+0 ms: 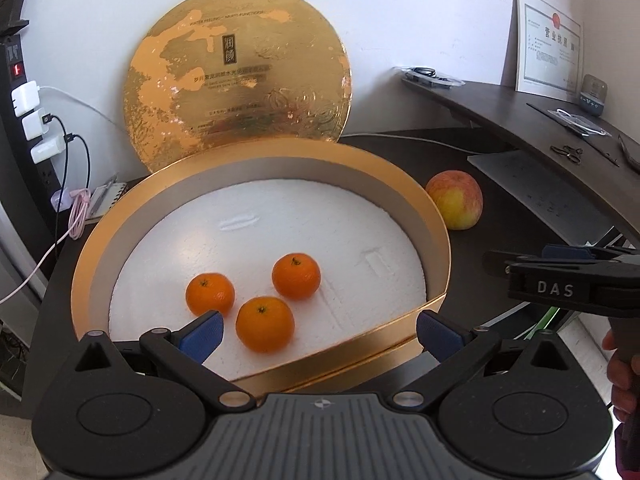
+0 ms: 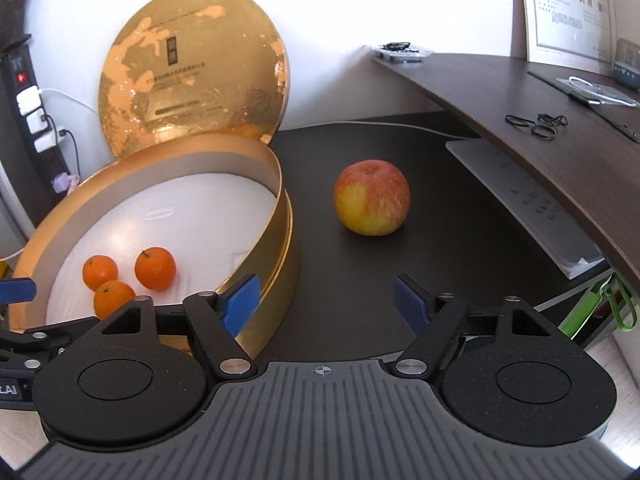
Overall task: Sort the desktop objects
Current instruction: 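Move the right gripper back to the red-yellow apple, then grasp the apple with the right gripper and lift it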
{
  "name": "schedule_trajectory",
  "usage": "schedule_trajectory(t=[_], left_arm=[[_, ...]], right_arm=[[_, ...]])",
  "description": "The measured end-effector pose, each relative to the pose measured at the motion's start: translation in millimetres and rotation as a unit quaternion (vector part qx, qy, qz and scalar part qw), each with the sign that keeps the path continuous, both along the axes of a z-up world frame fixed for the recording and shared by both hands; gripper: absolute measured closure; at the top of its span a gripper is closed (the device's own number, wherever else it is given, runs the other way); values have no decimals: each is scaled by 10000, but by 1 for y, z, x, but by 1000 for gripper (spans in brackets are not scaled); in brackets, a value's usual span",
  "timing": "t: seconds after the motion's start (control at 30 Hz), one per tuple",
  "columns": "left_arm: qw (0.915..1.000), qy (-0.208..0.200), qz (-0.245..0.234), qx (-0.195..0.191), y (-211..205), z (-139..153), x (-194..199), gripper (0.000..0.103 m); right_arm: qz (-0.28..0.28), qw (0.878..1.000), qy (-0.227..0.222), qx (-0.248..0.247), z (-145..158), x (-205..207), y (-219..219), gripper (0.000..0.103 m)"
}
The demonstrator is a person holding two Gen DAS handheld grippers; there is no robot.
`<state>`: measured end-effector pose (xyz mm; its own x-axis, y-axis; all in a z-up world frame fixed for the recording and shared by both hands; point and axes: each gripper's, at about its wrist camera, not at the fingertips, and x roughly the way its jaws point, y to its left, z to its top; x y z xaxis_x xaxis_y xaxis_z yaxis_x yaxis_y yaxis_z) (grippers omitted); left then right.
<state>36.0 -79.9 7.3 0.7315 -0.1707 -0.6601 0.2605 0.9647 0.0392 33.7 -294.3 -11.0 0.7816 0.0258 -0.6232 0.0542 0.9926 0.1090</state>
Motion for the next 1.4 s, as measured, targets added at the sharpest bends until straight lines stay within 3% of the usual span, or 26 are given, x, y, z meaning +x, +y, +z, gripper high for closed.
schedule_trajectory(t=[0.27,0.57,0.83,1.4], left_arm=[[10000,-15,-30,-6,-5,-2,15,0],[10000,12,-69,-36,-8,-4,34,0],[9999,118,22,-35,-5,-11,48,0],[9998,164,100,-68,5,-12,46,0]], right_arm=[[-193,9997,-167,57,-9,22,-14,24],[-420,9988,-252,58,-25,92,-40,18],[-264,9996,72,112,-44,145,-48,14],[-303,9987,417,17,-63,172,-49,21]])
